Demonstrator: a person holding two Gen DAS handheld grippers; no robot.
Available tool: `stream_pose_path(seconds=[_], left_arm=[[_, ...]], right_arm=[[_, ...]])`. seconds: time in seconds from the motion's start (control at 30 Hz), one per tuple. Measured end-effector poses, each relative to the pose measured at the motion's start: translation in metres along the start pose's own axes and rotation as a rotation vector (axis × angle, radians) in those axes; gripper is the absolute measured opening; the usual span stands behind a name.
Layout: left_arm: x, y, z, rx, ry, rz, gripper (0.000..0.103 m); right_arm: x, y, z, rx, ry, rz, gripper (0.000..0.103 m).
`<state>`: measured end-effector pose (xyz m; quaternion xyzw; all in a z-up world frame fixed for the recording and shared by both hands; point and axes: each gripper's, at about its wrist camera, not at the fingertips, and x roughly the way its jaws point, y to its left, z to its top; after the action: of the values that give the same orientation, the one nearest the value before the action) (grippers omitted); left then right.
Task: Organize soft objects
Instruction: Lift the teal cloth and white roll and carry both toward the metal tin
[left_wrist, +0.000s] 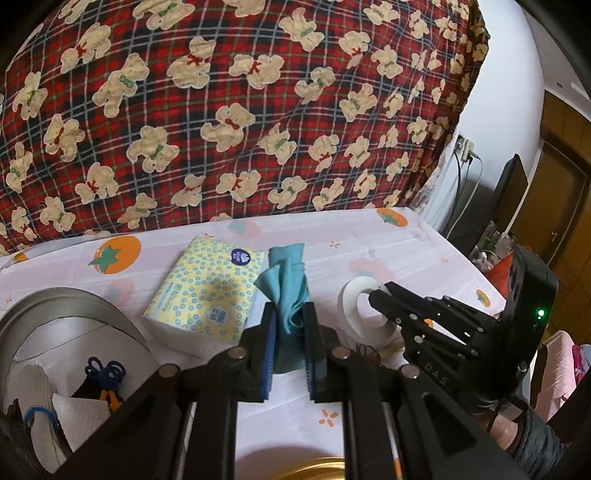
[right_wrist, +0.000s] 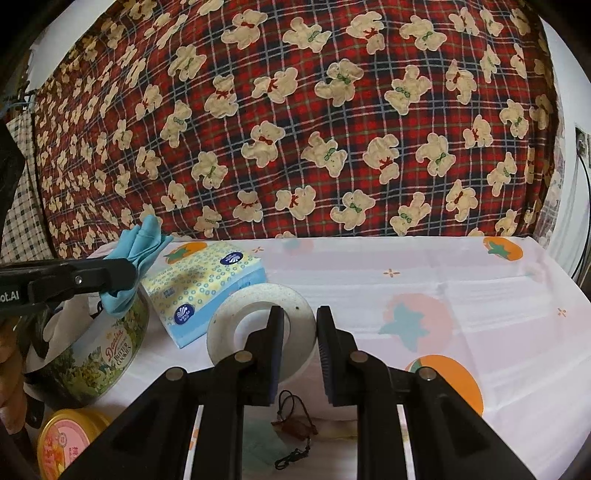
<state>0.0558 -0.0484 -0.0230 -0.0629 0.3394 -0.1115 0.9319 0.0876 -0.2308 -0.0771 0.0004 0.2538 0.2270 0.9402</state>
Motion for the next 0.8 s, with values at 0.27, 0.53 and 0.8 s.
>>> stream_pose_path(seconds=[0.27,0.53,0.8], left_arm=[[-0.009,-0.005,-0.002,0.019,-0.031,-0.003,0.011],[-0.016,-0.001,-0.004,0.014,-0.072,0.022,0.011],[-0.019,0.009,-0.005,-0.008,-0.095,0.05,0.011]], right_arm=[[-0.005,0.002,0.001,0.0,-0.036,-0.008,0.02],[-0.012,0.007,0.001,-0.013,-0.074,0.002,0.02],[-0.018,0.013,0.001,-0.018,-0.103,0.02,0.02]])
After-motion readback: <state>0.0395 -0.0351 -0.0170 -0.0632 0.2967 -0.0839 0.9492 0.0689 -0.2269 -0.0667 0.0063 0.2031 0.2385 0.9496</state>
